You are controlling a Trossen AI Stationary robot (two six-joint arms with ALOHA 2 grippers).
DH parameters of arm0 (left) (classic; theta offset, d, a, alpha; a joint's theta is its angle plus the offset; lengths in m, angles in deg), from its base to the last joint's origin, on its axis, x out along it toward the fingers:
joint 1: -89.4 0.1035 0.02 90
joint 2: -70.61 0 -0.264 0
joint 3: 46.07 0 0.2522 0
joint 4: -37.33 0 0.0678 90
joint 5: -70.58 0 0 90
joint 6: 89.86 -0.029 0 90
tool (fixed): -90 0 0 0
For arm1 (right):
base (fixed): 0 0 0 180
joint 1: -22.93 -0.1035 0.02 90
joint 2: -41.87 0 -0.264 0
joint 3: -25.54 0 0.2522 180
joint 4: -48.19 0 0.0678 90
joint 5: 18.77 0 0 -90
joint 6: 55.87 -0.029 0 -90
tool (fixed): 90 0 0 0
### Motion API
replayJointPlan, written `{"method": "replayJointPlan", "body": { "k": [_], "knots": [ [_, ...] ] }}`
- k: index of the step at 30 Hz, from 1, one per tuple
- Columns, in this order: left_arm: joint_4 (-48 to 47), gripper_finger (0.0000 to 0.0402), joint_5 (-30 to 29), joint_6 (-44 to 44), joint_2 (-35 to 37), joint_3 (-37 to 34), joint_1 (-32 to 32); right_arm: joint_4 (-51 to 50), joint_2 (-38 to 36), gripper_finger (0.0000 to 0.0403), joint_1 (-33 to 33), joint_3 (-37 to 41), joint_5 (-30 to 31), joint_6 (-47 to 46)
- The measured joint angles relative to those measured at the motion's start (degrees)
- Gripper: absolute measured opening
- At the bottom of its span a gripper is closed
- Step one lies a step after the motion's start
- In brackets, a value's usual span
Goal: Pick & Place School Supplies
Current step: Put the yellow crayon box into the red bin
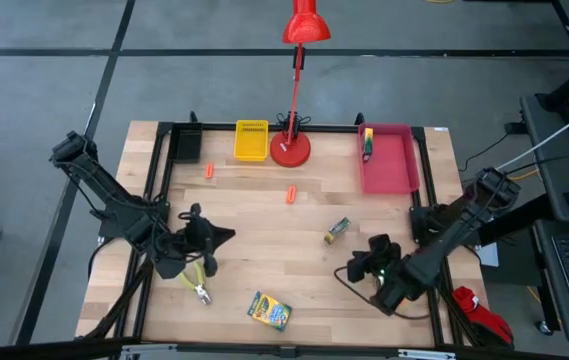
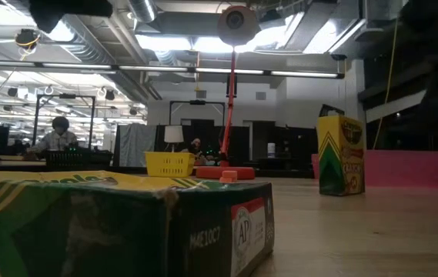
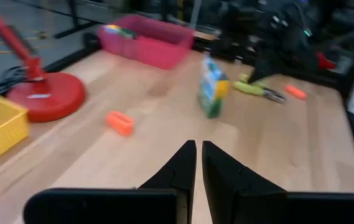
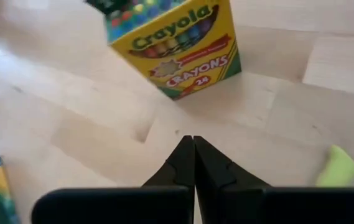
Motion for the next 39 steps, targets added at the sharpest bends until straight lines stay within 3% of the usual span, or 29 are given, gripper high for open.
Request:
{"method": "replayJointPlan", "body": {
  "k": [9, 14, 18, 23, 30, 36, 39],
  "knots": [
    [12.2, 0.0054, 21.4, -16.3, 0.0, 0.1, 9.0, -6.9, 0.0, 0.0000, -6.0, -7.3, 5.9, -0.7],
    [11.6, 0.0094, 25.6, -16.5, 0.0, 0.1, 12.7, -7.0, -0.7, 0.0002, -7.1, -7.5, 10.0, 0.6],
    [11.6, 0.0119, 27.8, -16.5, 0.0, 0.1, 14.3, -7.6, -4.0, 0.0020, -5.6, -10.1, 11.0, 14.2],
    [11.5, 0.0130, 31.5, -17.5, 0.0, 0.2, 14.8, -7.5, -7.5, 0.0049, -1.2, -16.5, 5.5, 50.4],
    [11.4, 0.0119, 31.4, -17.6, 0.0, 0.2, 15.0, -11.2, -13.0, 0.0070, 10.7, -17.5, -6.8, 71.7],
    [11.0, 0.0106, 30.7, -19.7, 0.0, 0.2, 15.0, -10.3, -15.9, 0.0088, 25.9, -17.2, -30.9, 94.3],
    [10.6, 0.0101, 30.9, -20.9, 0.0, 0.2, 15.0, -10.7, -16.0, 0.0089, 31.6, -17.3, -38.4, 103.9]
  ]
}}
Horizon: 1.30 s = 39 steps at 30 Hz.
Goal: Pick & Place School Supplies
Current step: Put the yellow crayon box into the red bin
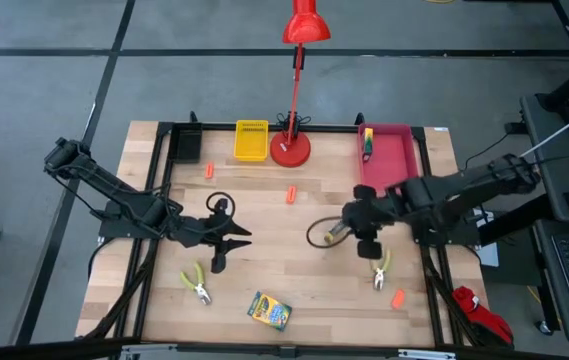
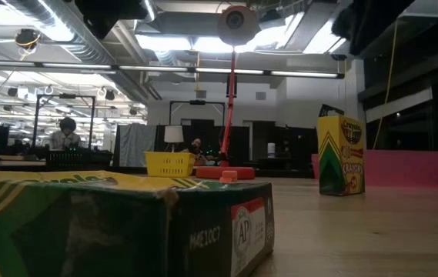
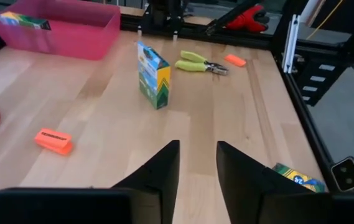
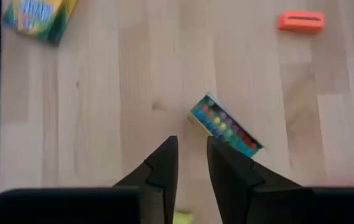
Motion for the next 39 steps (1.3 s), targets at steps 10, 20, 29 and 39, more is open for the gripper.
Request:
{"method": "replayJointPlan", "body": {
  "k": [10, 20, 29, 39],
  "knots": [
    [-0.5, 0.0097, -1.0, -0.6, 0.0, 0.0, 0.0, -2.9, 4.3, 0.0094, 9.3, -0.2, -6.7, 17.4],
    [-0.1, 0.0091, -4.3, 1.4, 0.0, 0.0, 2.6, -1.9, 7.5, 0.0120, 11.9, -0.1, -7.3, 26.7],
    [-0.1, 0.0090, -4.3, 3.2, 0.0, 0.0, 4.1, -0.2, 7.6, 0.0121, 14.1, 2.4, -9.9, 31.2],
    [-0.1, 0.0090, -4.3, 4.0, 0.0, 0.0, 4.1, 4.5, 7.6, 0.0121, 14.3, 5.9, -9.9, 33.0]
  ]
}}
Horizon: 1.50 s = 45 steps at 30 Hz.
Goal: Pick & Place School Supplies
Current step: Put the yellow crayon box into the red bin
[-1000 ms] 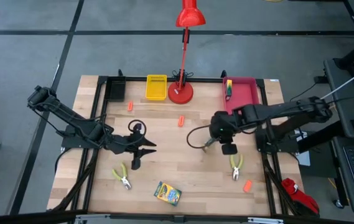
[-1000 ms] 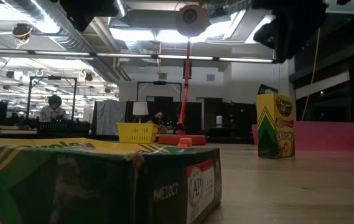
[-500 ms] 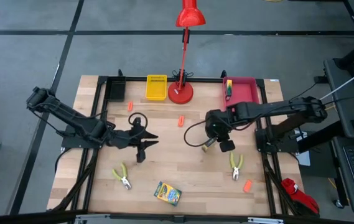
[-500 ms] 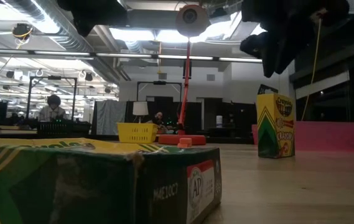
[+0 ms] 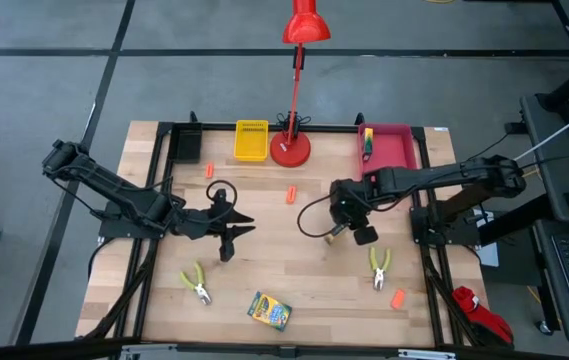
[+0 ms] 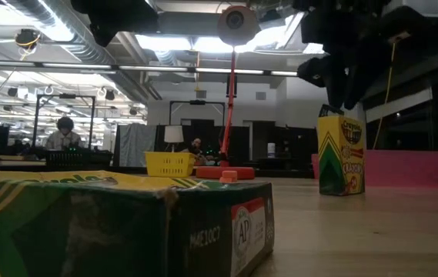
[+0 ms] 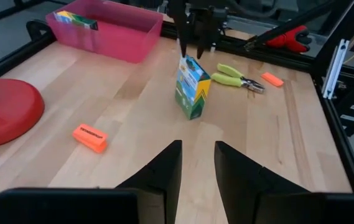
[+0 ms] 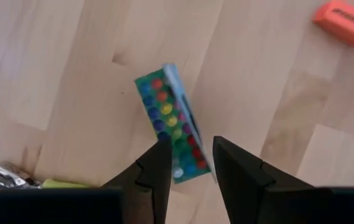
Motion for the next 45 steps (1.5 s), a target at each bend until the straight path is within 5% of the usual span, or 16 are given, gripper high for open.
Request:
{"method": "replayJointPlan", "body": {
  "k": [15, 45],
  "knots": [
    [0.0, 0.0090, 0.0, 0.7, 0.0, 0.0, 0.0, 2.4, 0.0, 0.0116, 2.0, 0.9, 1.8, 1.2],
    [-0.4, 0.0090, -0.1, 2.6, 0.0, 0.0, 0.0, 1.7, 0.6, 0.0004, 2.4, 0.8, -3.2, 4.0]
  ]
}}
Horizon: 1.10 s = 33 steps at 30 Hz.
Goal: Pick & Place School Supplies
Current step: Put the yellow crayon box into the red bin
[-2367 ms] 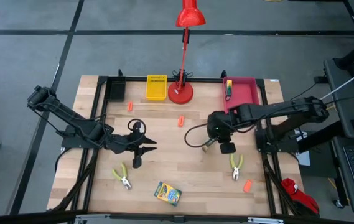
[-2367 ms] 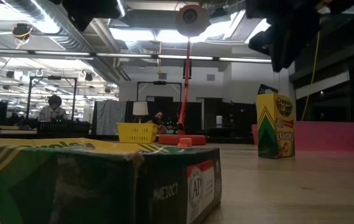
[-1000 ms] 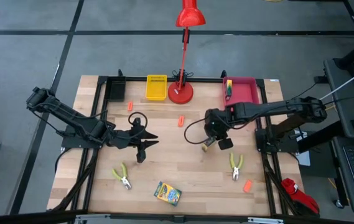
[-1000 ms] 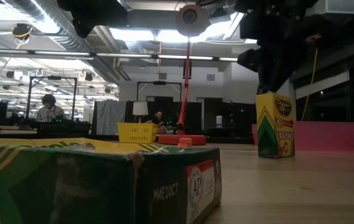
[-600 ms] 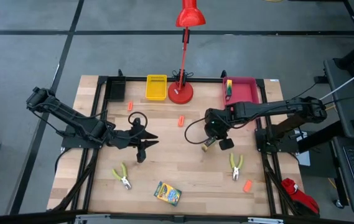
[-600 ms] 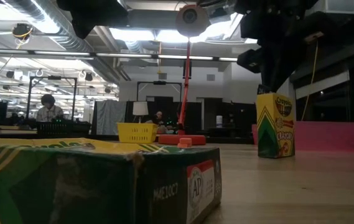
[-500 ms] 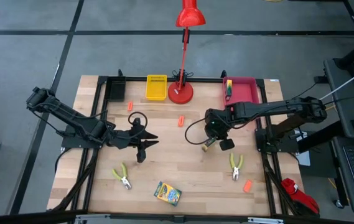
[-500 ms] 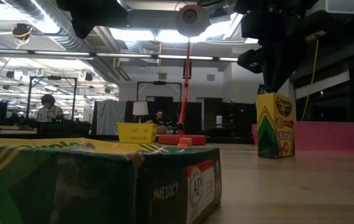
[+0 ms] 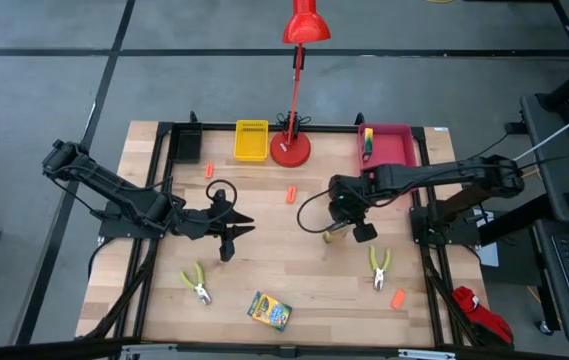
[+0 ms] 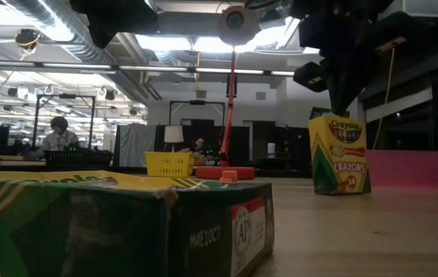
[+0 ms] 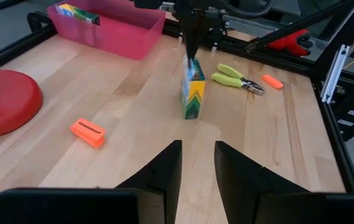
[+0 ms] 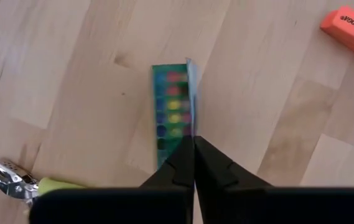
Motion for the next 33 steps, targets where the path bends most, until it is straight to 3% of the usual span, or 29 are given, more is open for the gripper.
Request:
{"method": "replayJointPlan", "body": {
  "k": [15, 22, 28, 33],
  "knots": [
    [0.0, 0.0090, -0.1, 0.4, 0.0, 0.0, -0.1, -0.1, -1.0, 0.0001, 0.9, 0.0, 2.2, -7.3],
    [-0.1, 0.0090, -0.2, -0.3, 0.0, 0.0, -0.1, -0.3, -3.9, 0.0001, 1.9, 0.1, 6.5, -13.1],
    [-0.2, 0.0090, -1.5, -0.5, 0.0, 0.0, -0.1, 3.0, -8.4, 0.0000, 5.7, 0.1, 8.2, -21.9],
    [-0.1, 0.0090, -4.7, 0.8, 0.0, 0.0, -0.1, 5.6, -13.1, 0.0000, 13.2, 0.1, 11.4, -31.0]
  ]
}}
